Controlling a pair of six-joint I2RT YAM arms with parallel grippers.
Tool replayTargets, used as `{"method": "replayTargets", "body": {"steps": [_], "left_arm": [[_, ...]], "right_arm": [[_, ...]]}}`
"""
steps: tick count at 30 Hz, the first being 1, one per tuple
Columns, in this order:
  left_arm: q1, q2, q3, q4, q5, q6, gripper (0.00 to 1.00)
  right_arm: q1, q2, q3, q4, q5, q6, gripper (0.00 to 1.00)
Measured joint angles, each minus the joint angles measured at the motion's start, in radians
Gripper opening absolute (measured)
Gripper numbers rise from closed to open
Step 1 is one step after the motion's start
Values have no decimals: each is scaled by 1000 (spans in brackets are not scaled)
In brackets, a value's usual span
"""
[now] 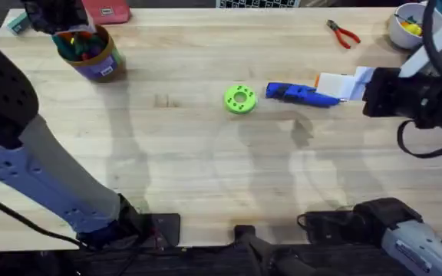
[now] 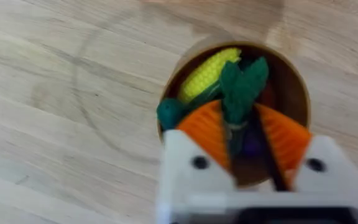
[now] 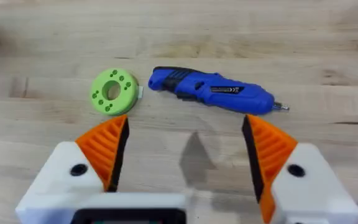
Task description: Pick up the gripper from the table and insert it into the empty holder that is missing its gripper. Then pick up a screw, insert it into the mounting hole, and use the screwdriver to tighten it. Finally, clean up the table by picking up the vegetable and placing it into the bucket.
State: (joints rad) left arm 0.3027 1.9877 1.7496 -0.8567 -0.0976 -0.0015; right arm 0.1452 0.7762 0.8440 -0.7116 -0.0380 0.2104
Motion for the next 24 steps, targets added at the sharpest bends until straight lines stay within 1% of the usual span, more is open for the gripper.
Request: {"method": "replayTargets", "body": {"steps": [1,2,3,4,5,6,8,12,14,17,20,24], "left_arm": [[0,0,0,-1,0,1,398],[0,0,0,-5,0,1,585],[0,0,0,-9,4,1,707],[0,-1,0,-13,7,1,865],[-2,-2,0,-19,10,-2,955],[-4,-5,0,-28,13,0,976],[-6,-13,0,-50,15,1,985],[-13,-45,0,-76,15,1,985],[-25,-84,0,-93,15,1,985],[-57,-164,0,-136,15,1,985],[-101,-258,0,-210,15,1,986],[-145,-342,-2,-308,20,-5,985]], "right_arm": [[0,0,0,0,0,0,993],[0,0,0,0,0,0,993],[0,0,0,0,0,0,994],[0,0,0,0,0,0,994],[0,0,0,0,0,0,994],[0,0,0,0,0,0,994],[0,0,0,0,0,0,994],[0,0,0,0,0,0,994],[0,0,0,0,0,0,994],[0,0,0,0,0,0,994],[0,0,0,-1,0,0,994],[0,0,0,-12,0,0,994]]}}
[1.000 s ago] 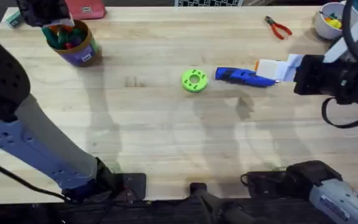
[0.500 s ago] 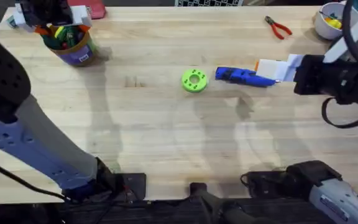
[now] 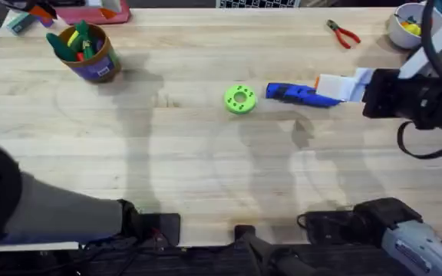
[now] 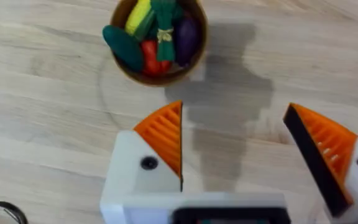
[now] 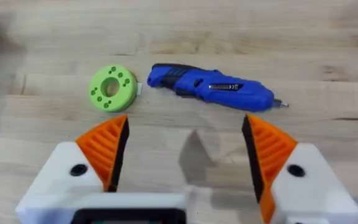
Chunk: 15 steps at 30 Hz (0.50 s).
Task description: Pick up the gripper from the table and insert it into the empty holder that is missing its gripper. Then pick up a screw, insert it into the mounting hole, and use the screwdriver to tighten it. Finally, clean up the table by picking up the vegetable and placing it into the bucket.
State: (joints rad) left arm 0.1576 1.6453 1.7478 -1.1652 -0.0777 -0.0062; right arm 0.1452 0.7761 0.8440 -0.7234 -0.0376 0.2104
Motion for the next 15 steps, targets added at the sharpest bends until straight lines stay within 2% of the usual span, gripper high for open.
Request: {"method": "replayTargets", "body": {"steps": [4,11,15], "left_arm": [[-32,-83,-97,-6,12,-5,985],[-119,-287,-425,34,32,-52,987],[-171,-413,-558,35,34,-65,986]], "right_arm": [[0,0,0,-29,0,0,994],[0,0,0,-57,0,0,993],[0,0,0,-69,0,0,994]]}}
